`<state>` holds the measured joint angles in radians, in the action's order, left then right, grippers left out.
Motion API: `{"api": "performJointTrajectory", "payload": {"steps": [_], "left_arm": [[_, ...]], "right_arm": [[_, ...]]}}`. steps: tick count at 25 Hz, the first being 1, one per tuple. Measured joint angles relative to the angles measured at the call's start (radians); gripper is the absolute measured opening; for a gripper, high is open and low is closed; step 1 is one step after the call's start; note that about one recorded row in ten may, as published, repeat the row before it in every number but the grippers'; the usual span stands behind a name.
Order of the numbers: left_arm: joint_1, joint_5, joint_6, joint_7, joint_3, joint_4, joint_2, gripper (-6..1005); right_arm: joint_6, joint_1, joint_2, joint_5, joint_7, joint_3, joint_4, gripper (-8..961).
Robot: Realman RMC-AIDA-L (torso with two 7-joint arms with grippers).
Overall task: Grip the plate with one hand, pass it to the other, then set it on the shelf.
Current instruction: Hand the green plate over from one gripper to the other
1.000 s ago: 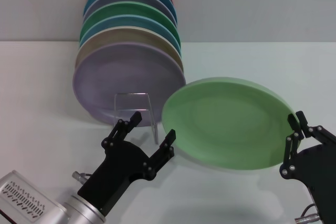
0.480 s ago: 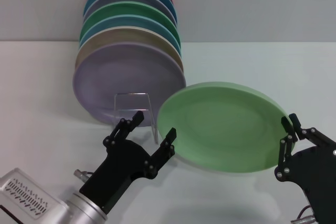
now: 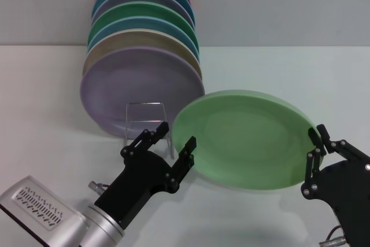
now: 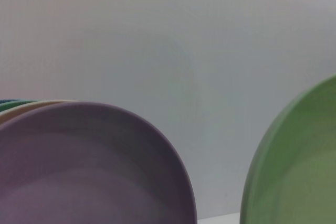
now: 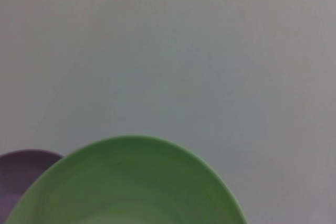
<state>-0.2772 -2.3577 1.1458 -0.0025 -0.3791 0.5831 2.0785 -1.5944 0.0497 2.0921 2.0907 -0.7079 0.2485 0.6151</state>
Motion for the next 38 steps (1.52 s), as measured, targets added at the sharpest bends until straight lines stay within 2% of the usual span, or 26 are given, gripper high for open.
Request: {"api": "performJointTrajectory", "payload": {"steps": [8,12,18,26,38], "left_arm": [[-0.002,0.000,0.000,0.001,-0.001,0.001,0.000,583],[-0.002,0.000,0.000,0.002,-0.002,0.001,-0.001,401],[-0.002,0.000,0.000,0.001,-0.006,0.001,-0.002,298],[-0.002,0.000,0.000,0.002,-0.013,0.001,-0.003,210],[-0.002,-0.003,0.000,0.005,-0.014,-0.002,-0.003,184]], "right_arm": [[0.008,0.002,-0.001,0.000,0.000,0.000,0.000,21],[0.008,0.002,-0.001,0.000,0.000,-0.001,0.000,21],[0.008,0.003,-0.001,0.000,-0.001,-0.001,0.000,21],[0.008,0.008,-0.001,0.000,-0.002,-0.009,0.002,22],[0.008,0.010,0.000,-0.005,-0.004,-0.009,0.003,22]]}}
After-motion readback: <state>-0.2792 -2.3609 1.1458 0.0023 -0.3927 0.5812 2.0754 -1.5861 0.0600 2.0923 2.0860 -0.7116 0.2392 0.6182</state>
